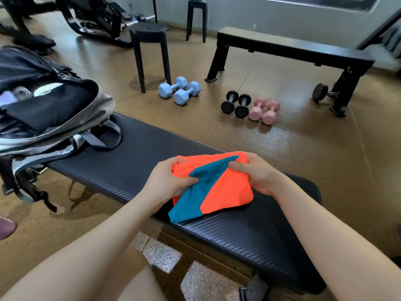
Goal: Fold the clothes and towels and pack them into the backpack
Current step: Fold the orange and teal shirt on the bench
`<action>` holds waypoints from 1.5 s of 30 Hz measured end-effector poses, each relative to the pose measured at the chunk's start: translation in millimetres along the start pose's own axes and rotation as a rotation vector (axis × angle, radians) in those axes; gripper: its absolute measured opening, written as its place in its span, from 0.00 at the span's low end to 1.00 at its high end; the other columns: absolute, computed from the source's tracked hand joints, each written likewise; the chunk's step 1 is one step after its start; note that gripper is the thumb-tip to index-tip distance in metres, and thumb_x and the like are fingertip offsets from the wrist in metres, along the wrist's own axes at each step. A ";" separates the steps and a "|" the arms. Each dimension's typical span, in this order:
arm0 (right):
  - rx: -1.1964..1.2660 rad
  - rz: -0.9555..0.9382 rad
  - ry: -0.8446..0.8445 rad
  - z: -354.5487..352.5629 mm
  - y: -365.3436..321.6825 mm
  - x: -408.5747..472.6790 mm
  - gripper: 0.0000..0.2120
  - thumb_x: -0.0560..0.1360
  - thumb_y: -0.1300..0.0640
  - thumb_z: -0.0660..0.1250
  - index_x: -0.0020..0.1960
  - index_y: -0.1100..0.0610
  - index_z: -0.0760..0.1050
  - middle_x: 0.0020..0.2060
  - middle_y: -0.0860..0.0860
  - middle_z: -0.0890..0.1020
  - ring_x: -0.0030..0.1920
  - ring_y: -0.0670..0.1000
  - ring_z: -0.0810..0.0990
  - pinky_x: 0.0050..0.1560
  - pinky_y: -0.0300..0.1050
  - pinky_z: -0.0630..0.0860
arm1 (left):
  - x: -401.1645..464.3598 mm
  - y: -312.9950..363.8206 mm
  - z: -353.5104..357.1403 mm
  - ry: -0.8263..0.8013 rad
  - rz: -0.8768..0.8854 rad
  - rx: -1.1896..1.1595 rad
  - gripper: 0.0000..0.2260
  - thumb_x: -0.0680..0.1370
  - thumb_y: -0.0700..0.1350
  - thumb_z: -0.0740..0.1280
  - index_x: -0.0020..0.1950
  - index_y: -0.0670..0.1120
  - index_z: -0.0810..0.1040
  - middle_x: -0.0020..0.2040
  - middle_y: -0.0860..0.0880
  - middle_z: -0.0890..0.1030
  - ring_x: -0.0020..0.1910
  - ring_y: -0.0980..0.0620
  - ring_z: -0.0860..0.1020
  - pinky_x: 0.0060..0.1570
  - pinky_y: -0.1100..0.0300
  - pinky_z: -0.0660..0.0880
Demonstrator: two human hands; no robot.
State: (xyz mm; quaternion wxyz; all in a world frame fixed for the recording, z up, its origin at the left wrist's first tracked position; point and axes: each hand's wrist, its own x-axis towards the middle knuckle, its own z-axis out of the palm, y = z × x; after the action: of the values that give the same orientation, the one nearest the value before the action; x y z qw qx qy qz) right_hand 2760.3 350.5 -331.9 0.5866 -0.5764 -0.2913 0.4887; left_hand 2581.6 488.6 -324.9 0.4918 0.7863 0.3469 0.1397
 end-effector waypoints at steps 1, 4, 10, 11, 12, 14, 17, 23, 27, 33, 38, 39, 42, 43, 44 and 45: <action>0.042 -0.021 -0.003 2.2 -0.4 -3.8 0.22 0.60 0.57 0.79 0.51 0.59 0.78 0.43 0.51 0.85 0.42 0.47 0.83 0.46 0.40 0.80 | -5.8 3.5 -1.7 0.004 0.031 -0.034 0.15 0.61 0.49 0.74 0.45 0.50 0.78 0.43 0.46 0.82 0.41 0.49 0.79 0.44 0.50 0.77; 0.118 -0.095 0.021 10.9 -6.6 -19.7 0.34 0.49 0.46 0.83 0.50 0.59 0.79 0.44 0.53 0.85 0.43 0.49 0.84 0.46 0.42 0.81 | -24.7 17.7 -8.6 0.030 0.120 -0.130 0.11 0.61 0.47 0.75 0.41 0.51 0.78 0.37 0.45 0.80 0.35 0.52 0.76 0.35 0.50 0.76; 0.150 -0.314 0.034 25.7 -48.9 -54.9 0.28 0.45 0.46 0.84 0.43 0.56 0.84 0.40 0.52 0.86 0.40 0.48 0.84 0.42 0.40 0.80 | -60.6 65.4 -30.8 0.145 0.344 -0.191 0.15 0.62 0.45 0.78 0.41 0.58 0.76 0.35 0.55 0.78 0.34 0.54 0.76 0.37 0.55 0.77; 0.133 -0.344 0.036 26.9 -61.7 -57.7 0.29 0.45 0.46 0.84 0.42 0.56 0.84 0.39 0.52 0.85 0.39 0.48 0.84 0.42 0.41 0.80 | -64.9 77.2 -35.8 0.176 0.393 -0.193 0.15 0.62 0.44 0.78 0.40 0.58 0.76 0.35 0.56 0.77 0.34 0.56 0.76 0.38 0.59 0.76; 0.113 -0.370 0.043 29.5 -76.8 -60.3 0.29 0.45 0.45 0.83 0.42 0.56 0.83 0.39 0.52 0.85 0.39 0.48 0.84 0.42 0.41 0.81 | -67.5 89.1 -41.2 0.204 0.434 -0.196 0.15 0.63 0.42 0.78 0.40 0.57 0.76 0.36 0.57 0.77 0.34 0.59 0.75 0.38 0.64 0.75; 0.055 -0.412 0.083 33.4 -108.7 -61.9 0.30 0.45 0.44 0.83 0.43 0.55 0.82 0.38 0.51 0.85 0.38 0.48 0.83 0.42 0.41 0.80 | -66.9 112.1 -54.1 0.232 0.496 -0.212 0.15 0.62 0.41 0.78 0.40 0.55 0.76 0.37 0.57 0.77 0.35 0.64 0.73 0.38 0.72 0.70; -0.114 -0.478 0.122 33.7 -143.6 -54.0 0.09 0.59 0.56 0.77 0.38 0.53 0.81 0.34 0.48 0.83 0.34 0.44 0.81 0.37 0.36 0.78 | -46.7 131.6 -69.6 0.219 0.514 -0.213 0.13 0.59 0.48 0.76 0.40 0.54 0.76 0.36 0.57 0.77 0.33 0.63 0.72 0.34 0.73 0.68; -0.753 -0.358 0.365 9.8 -105.2 9.2 0.06 0.68 0.61 0.74 0.41 0.53 0.78 0.32 0.44 0.76 0.31 0.37 0.72 0.37 0.38 0.69 | 36.8 66.2 -43.6 0.172 0.307 -0.057 0.15 0.58 0.52 0.75 0.39 0.51 0.75 0.33 0.55 0.73 0.32 0.60 0.71 0.32 0.69 0.67; -0.975 -0.227 0.433 -9.5 -60.3 67.9 0.08 0.68 0.56 0.74 0.45 0.57 0.79 0.39 0.49 0.78 0.41 0.47 0.74 0.41 0.41 0.65 | 90.0 23.5 -24.1 0.126 0.226 0.079 0.11 0.66 0.47 0.75 0.42 0.48 0.76 0.35 0.55 0.74 0.36 0.57 0.71 0.34 0.63 0.66; -0.946 -0.221 0.573 -14.8 -54.0 134.4 0.06 0.70 0.54 0.72 0.44 0.55 0.78 0.41 0.51 0.79 0.44 0.48 0.74 0.41 0.42 0.63 | 154.2 15.3 -34.2 0.129 0.180 0.085 0.08 0.68 0.45 0.73 0.42 0.47 0.76 0.35 0.51 0.77 0.32 0.60 0.74 0.29 0.68 0.68; -0.836 -0.292 0.544 -16.4 -66.0 142.6 0.06 0.69 0.59 0.72 0.44 0.53 0.77 0.39 0.49 0.79 0.41 0.45 0.75 0.45 0.45 0.71 | 161.8 16.1 -39.1 0.153 0.291 0.117 0.09 0.68 0.45 0.73 0.39 0.50 0.73 0.30 0.56 0.74 0.29 0.57 0.71 0.34 0.60 0.68; -0.827 -0.290 0.514 -17.8 -63.6 133.7 0.06 0.69 0.61 0.72 0.44 0.54 0.77 0.38 0.48 0.79 0.39 0.43 0.75 0.44 0.42 0.71 | 154.5 12.8 -39.4 0.132 0.334 0.122 0.09 0.68 0.44 0.73 0.39 0.50 0.73 0.30 0.56 0.73 0.29 0.59 0.70 0.34 0.62 0.67; -0.792 -0.258 0.365 -22.9 -49.9 91.6 0.11 0.67 0.68 0.72 0.41 0.55 0.75 0.32 0.46 0.75 0.29 0.38 0.70 0.35 0.33 0.67 | 121.1 -1.4 -37.5 0.013 0.522 0.171 0.07 0.69 0.45 0.73 0.41 0.49 0.76 0.33 0.57 0.74 0.32 0.63 0.71 0.35 0.69 0.67; -0.806 -0.242 0.311 -24.8 -44.5 75.8 0.11 0.67 0.69 0.72 0.40 0.55 0.75 0.31 0.46 0.74 0.28 0.38 0.69 0.33 0.31 0.66 | 107.7 -4.6 -34.8 -0.027 0.606 0.211 0.07 0.69 0.47 0.72 0.42 0.48 0.76 0.35 0.57 0.74 0.34 0.63 0.70 0.36 0.71 0.66; -0.835 -0.234 0.259 -26.9 -38.7 60.7 0.12 0.66 0.70 0.72 0.40 0.56 0.74 0.31 0.46 0.74 0.28 0.39 0.69 0.33 0.31 0.66 | 94.6 -7.5 -30.7 -0.066 0.677 0.246 0.07 0.69 0.49 0.70 0.42 0.49 0.75 0.36 0.57 0.74 0.35 0.63 0.69 0.37 0.70 0.66; -0.869 -0.240 0.215 -28.1 -33.7 46.9 0.12 0.66 0.70 0.72 0.39 0.56 0.74 0.32 0.47 0.74 0.29 0.40 0.69 0.33 0.31 0.66 | 81.5 -9.3 -25.9 -0.098 0.724 0.284 0.06 0.69 0.51 0.68 0.42 0.51 0.74 0.37 0.56 0.74 0.36 0.63 0.68 0.38 0.68 0.67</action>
State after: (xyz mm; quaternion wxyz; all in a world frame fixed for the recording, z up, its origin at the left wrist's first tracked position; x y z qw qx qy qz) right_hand 2810.2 386.9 -314.5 0.3700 -0.7784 -0.4712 0.1878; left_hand 2622.0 564.3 -330.6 0.3131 0.9238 0.0392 0.2170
